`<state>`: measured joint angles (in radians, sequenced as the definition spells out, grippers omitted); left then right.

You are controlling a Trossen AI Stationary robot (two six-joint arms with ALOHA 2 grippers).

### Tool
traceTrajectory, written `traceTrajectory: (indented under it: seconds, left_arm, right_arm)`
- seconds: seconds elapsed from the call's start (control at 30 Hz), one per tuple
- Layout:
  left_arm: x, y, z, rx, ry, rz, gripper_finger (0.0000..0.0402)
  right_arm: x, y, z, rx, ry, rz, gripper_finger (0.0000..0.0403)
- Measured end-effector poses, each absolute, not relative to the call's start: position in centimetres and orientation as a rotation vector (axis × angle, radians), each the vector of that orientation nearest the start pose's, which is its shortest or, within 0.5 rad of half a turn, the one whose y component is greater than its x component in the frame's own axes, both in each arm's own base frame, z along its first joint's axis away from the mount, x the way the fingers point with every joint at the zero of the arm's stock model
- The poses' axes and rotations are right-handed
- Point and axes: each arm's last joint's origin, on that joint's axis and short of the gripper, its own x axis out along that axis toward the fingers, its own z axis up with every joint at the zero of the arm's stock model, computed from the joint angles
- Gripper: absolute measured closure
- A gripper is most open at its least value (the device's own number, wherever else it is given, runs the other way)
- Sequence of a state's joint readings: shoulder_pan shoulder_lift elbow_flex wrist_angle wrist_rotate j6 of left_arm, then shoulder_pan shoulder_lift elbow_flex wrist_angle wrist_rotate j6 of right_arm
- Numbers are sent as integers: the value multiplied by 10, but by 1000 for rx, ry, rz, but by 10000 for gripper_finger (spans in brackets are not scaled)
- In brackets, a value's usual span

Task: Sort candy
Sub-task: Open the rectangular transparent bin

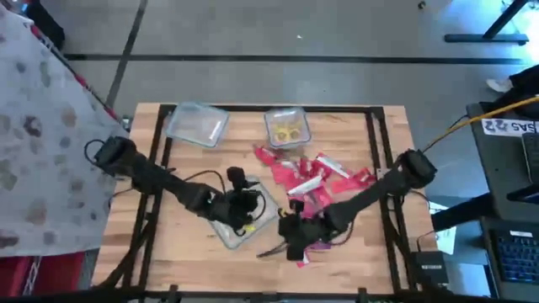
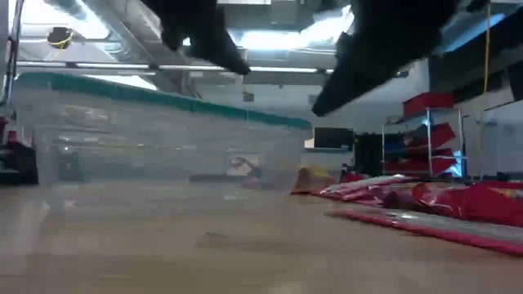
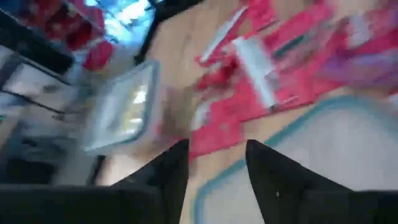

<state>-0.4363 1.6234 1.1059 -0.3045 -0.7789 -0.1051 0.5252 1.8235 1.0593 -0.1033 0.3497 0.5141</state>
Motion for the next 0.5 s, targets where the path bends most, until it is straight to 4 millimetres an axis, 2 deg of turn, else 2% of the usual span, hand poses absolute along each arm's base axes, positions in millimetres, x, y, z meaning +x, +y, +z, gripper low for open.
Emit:
traceTrajectory:
  seconds: [0.13, 0.27, 0.5]
  left_arm:
    - [317, -129, 210, 233, 754, 210, 259]
    - [317, -130, 186, 207, 819, 212, 259]
    - [313, -129, 160, 170, 832, 256, 259]
  right_arm:
    - [309, 165, 133, 222, 665, -22, 306]
    - [301, 152, 115, 316, 516, -5, 297]
    - [315, 150, 92, 314, 512, -15, 219]
